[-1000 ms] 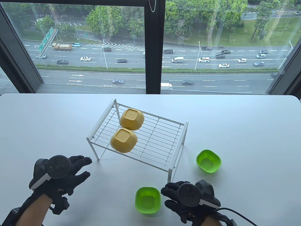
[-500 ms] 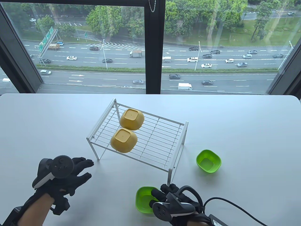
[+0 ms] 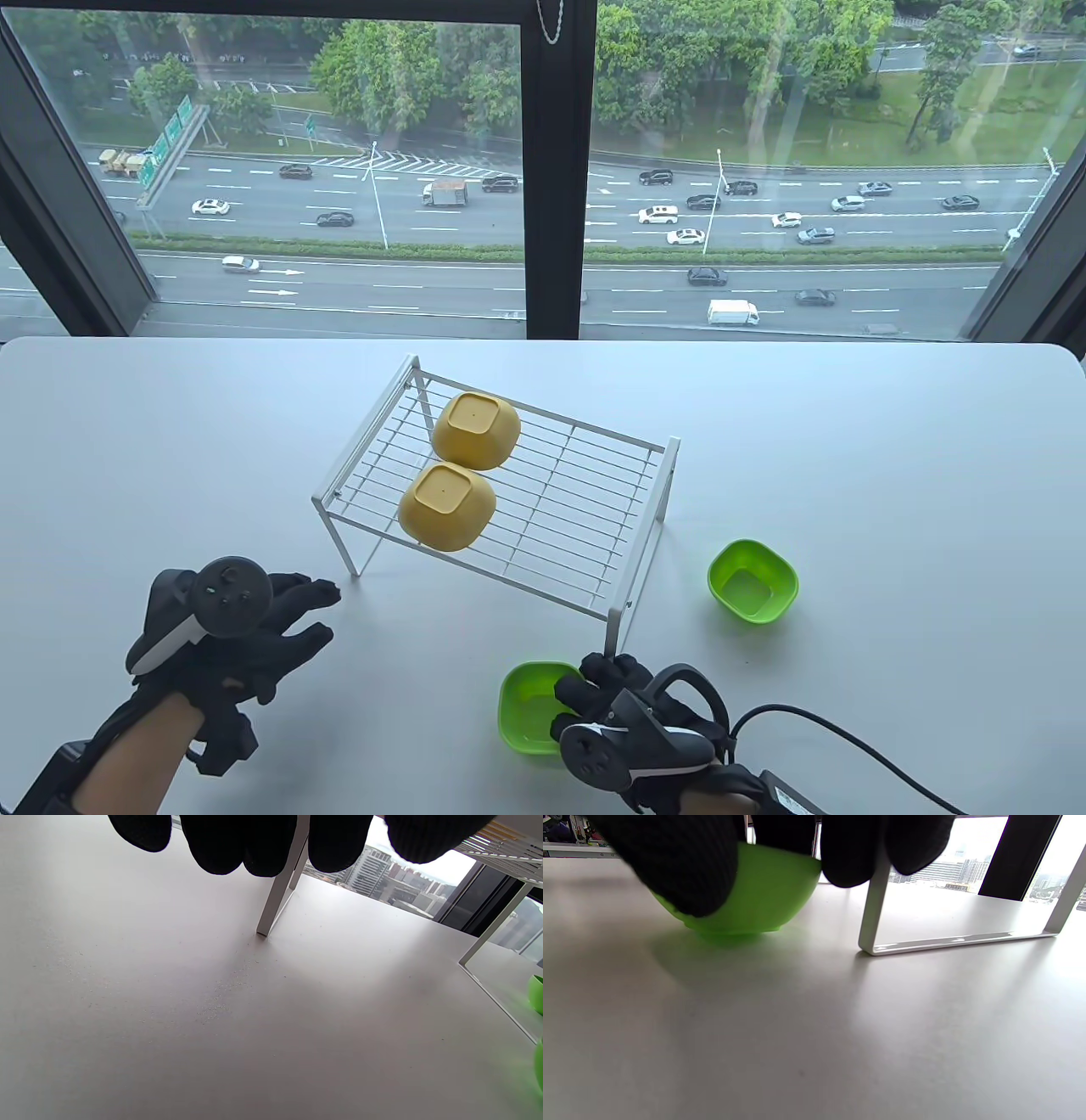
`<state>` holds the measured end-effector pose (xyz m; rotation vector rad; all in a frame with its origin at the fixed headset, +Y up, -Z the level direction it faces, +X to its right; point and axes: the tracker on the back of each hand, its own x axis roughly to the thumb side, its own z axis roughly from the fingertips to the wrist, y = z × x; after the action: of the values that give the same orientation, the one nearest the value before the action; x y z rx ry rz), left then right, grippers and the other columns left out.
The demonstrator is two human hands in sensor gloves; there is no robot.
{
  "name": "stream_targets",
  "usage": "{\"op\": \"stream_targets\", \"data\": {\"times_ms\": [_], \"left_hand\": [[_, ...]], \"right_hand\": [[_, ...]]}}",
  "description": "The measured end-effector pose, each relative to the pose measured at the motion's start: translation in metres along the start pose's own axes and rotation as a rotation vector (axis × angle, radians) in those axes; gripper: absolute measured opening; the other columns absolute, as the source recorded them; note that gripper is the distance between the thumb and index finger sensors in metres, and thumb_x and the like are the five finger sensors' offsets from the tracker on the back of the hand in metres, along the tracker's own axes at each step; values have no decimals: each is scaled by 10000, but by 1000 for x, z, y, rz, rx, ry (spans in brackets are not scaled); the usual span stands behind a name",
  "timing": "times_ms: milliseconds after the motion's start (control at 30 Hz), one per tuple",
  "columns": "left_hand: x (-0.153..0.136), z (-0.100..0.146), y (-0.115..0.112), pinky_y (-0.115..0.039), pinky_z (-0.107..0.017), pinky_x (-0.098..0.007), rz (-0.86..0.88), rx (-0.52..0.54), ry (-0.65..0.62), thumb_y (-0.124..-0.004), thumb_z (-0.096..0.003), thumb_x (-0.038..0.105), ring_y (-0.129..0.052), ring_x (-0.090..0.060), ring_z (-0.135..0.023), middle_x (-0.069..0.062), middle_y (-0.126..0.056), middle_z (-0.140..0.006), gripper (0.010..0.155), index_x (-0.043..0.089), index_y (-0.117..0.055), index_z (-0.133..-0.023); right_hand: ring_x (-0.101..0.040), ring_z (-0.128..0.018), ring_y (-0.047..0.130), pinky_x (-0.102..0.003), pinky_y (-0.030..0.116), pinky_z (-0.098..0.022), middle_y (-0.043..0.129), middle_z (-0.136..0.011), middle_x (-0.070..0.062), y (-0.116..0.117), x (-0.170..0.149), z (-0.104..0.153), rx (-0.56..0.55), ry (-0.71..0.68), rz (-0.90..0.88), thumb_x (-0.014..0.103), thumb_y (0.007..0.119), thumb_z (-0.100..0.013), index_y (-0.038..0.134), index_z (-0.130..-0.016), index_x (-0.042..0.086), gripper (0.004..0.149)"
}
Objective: Flip small dish upside down onto kitchen shelf
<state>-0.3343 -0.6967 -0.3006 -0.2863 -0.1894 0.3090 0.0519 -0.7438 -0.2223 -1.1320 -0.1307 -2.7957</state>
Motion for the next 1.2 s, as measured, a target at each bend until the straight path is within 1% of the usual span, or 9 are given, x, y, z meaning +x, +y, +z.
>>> {"op": "stream_targets", "data": {"times_ms": [167,267,333,367,467,767,867,1000,1200], "left_hand": [[1,-2,-3,-627,-747,-630,-3,-17,2,-714,-425,581,-695,-347,-1002,-11,-667,-1144,644,375,-679,-1034],[2,-2,-3,-627,-748,-630,-1,-19,0,-714,-425,580,-694,-348,-1002,-12,-667,-1144,643,374,-681,-1034],[2,-3,-3,-626,-747,-631,5,-17,-1,-714,-425,578,-695,-348,-1001,-14,-668,-1144,643,372,-681,-1034],[2,-3,-3,-625,-747,-631,7,-16,-1,-715,-425,577,-694,-349,-1001,-12,-668,-1143,643,372,-682,-1033],[1,-4,-3,-625,-747,-631,21,-16,-3,-715,-425,575,-696,-351,-1000,-17,-671,-1142,644,366,-685,-1033],[-1,-6,0,-628,-744,-632,77,-12,-4,-705,-428,572,-695,-349,-1001,-23,-670,-1141,637,369,-687,-1031],[-1,-6,0,-632,-743,-627,81,-1,-24,-696,-430,572,-697,-346,-1000,-19,-673,-1138,633,368,-688,-1030],[-1,-6,2,-659,-731,-615,86,51,-55,-686,-429,572,-730,-339,-978,-12,-703,-1121,625,368,-704,-1019],[-8,-8,0,-663,-730,-611,111,36,-40,-675,-431,575,-733,-336,-975,-12,-707,-1117,623,369,-702,-1018]], "right_hand": [[-459,-926,672,-476,631,-774,740,-1070,-22,-5,-3,2,-43,2,-21,377,849,-415,840,-841,360,426],[-462,-942,647,-493,631,-765,723,-1079,-28,-10,-10,3,-41,17,-132,371,826,-420,822,-847,362,427],[-465,-977,588,-517,610,-761,700,-1091,-42,-12,-14,4,-38,33,-238,356,811,-428,806,-858,348,430],[-459,-991,565,-523,600,-761,691,-1095,-47,-13,-15,6,-42,33,-256,352,802,-432,797,-863,340,431],[-413,-1021,545,-510,617,-744,689,-1095,-26,-18,-17,10,-76,24,-232,351,782,-431,781,-863,343,433],[-318,-1052,531,-480,604,-724,723,-1074,25,-28,-22,18,-142,22,-310,347,752,-429,757,-865,342,436],[-317,-1059,507,-506,570,-727,732,-1048,19,-31,-23,21,-152,9,-415,354,709,-442,711,-883,352,441],[-315,-1055,516,-515,562,-738,755,-1009,20,-37,-22,27,-191,1,-403,357,678,-445,686,-891,362,446],[-318,-1031,554,-526,551,-743,776,-984,17,-49,-27,39,-287,-2,-443,361,672,-444,694,-888,358,445]]}}
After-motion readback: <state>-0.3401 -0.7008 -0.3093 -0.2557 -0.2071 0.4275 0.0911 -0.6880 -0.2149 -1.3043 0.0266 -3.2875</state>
